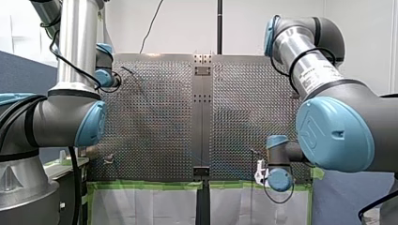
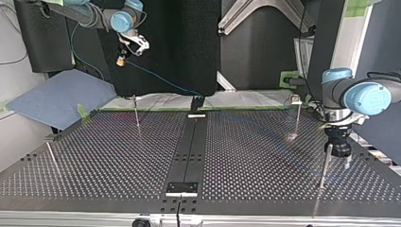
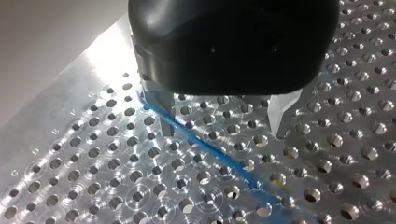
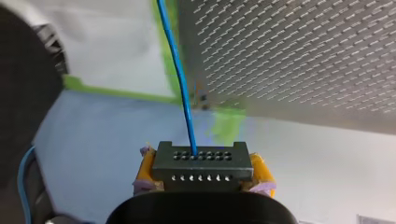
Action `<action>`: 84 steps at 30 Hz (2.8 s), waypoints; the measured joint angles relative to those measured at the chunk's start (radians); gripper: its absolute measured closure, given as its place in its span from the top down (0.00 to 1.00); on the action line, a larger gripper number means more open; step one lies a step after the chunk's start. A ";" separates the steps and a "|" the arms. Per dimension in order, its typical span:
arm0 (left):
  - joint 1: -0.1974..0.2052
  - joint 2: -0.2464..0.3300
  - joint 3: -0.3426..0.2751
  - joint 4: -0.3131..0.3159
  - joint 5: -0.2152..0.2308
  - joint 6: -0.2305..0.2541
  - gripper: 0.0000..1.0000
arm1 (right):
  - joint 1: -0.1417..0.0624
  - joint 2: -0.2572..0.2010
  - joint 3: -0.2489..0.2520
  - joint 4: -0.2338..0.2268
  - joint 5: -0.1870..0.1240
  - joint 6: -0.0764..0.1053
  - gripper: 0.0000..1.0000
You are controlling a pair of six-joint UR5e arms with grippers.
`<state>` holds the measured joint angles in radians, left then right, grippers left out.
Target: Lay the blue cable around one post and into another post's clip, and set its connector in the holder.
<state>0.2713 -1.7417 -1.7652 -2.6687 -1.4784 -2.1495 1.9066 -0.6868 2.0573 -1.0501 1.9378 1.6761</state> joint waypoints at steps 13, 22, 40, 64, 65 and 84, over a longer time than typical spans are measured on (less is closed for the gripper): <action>0.000 0.000 0.000 0.000 0.000 -0.001 1.00 | -0.113 0.030 0.005 -0.113 -0.112 0.023 0.00; -0.001 0.000 0.000 0.000 0.000 0.000 1.00 | -0.188 0.097 -0.069 -0.087 -0.162 0.044 0.00; -0.012 0.000 0.000 -0.005 0.002 0.000 1.00 | -0.342 0.197 -0.205 -0.066 -0.185 0.065 0.00; -0.085 0.000 0.000 -0.139 0.010 0.009 1.00 | -0.349 0.199 -0.219 -0.082 -0.300 0.041 0.00; -0.088 0.000 0.000 -0.148 0.012 0.013 1.00 | -0.349 0.199 -0.219 -0.082 -0.301 0.041 0.00; -0.118 0.090 -0.093 -0.313 0.014 0.145 1.00 | -0.342 0.199 -0.221 -0.080 -0.301 0.045 0.00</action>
<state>0.1532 -1.6519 -1.8581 -2.9814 -1.4640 -2.0049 1.5650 -0.4874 1.8366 -1.1306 1.6366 1.7208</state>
